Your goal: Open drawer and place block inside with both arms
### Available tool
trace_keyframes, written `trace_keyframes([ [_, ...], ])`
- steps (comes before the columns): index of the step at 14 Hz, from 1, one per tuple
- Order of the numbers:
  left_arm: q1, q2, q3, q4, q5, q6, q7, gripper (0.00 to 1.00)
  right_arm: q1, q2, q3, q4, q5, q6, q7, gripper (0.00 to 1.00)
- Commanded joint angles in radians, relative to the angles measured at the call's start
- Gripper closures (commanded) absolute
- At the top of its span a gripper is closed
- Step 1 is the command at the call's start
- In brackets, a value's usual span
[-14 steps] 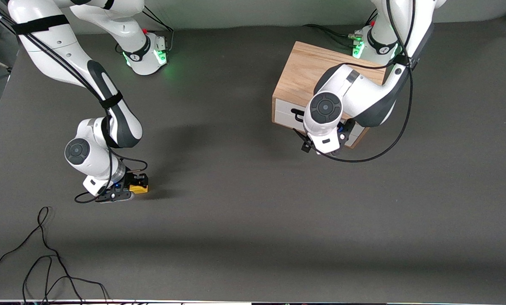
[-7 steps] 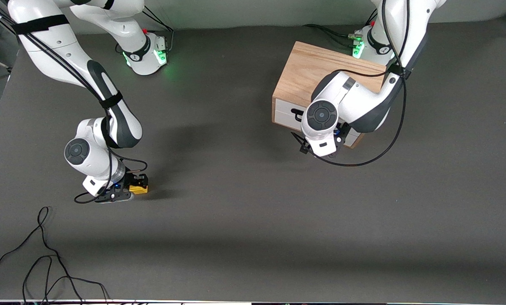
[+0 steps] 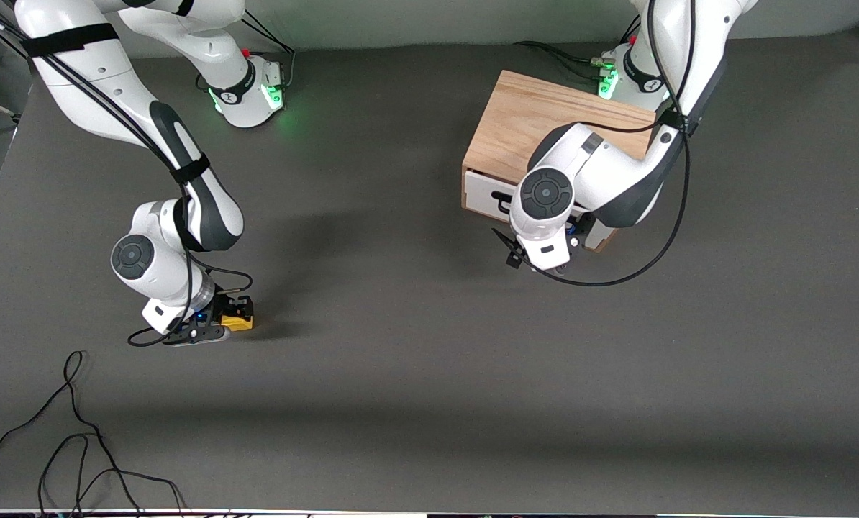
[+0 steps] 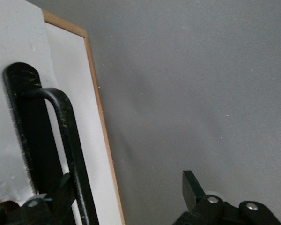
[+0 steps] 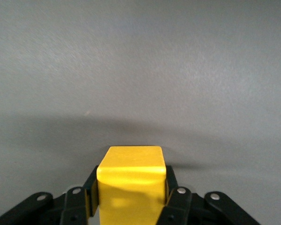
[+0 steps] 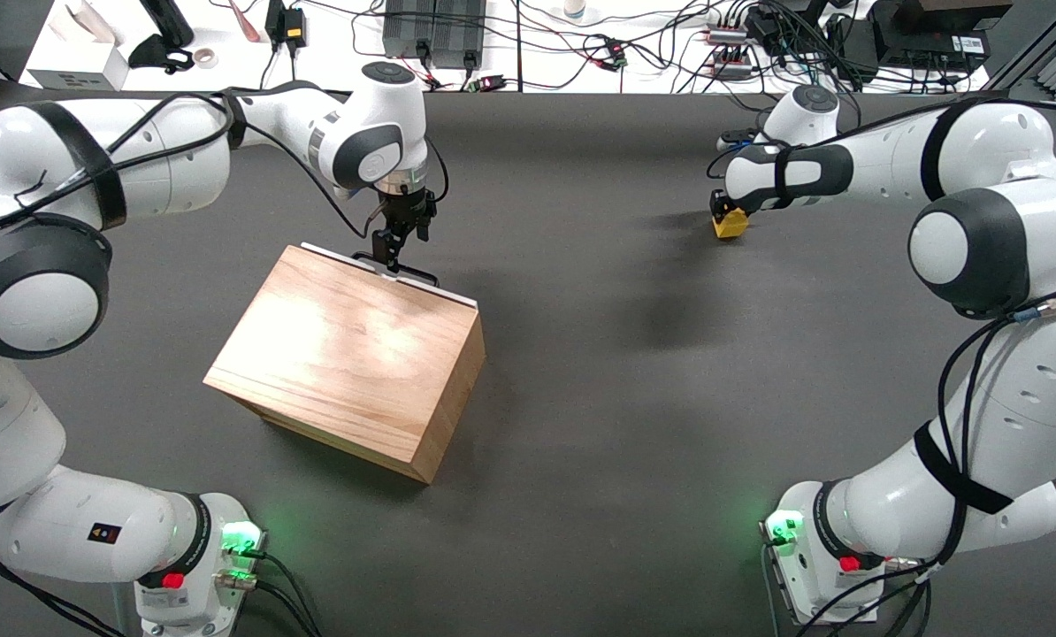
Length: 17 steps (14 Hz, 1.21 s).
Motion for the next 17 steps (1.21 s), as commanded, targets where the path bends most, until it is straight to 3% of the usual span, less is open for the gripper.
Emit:
trace_keyframes([
  [1, -0.010, 0.072, 0.001, 0.095, 0.031, 0.004, -0.023, 0.00, 0.039, -0.086, -0.005, 0.035, 0.015, -0.133, 0.044, 0.73],
  [8, -0.017, 0.184, 0.001, 0.267, 0.082, 0.004, -0.023, 0.00, 0.148, -0.117, -0.004, 0.461, 0.015, -0.708, 0.258, 0.73],
  [14, -0.017, 0.227, 0.001, 0.350, 0.117, 0.036, -0.025, 0.00, 0.290, -0.112, -0.002, 0.611, 0.018, -0.797, 0.493, 0.73],
  [17, -0.017, 0.237, 0.001, 0.356, 0.148, 0.102, -0.025, 0.00, 0.312, -0.107, -0.002, 0.688, 0.084, -0.844, 0.553, 0.73],
])
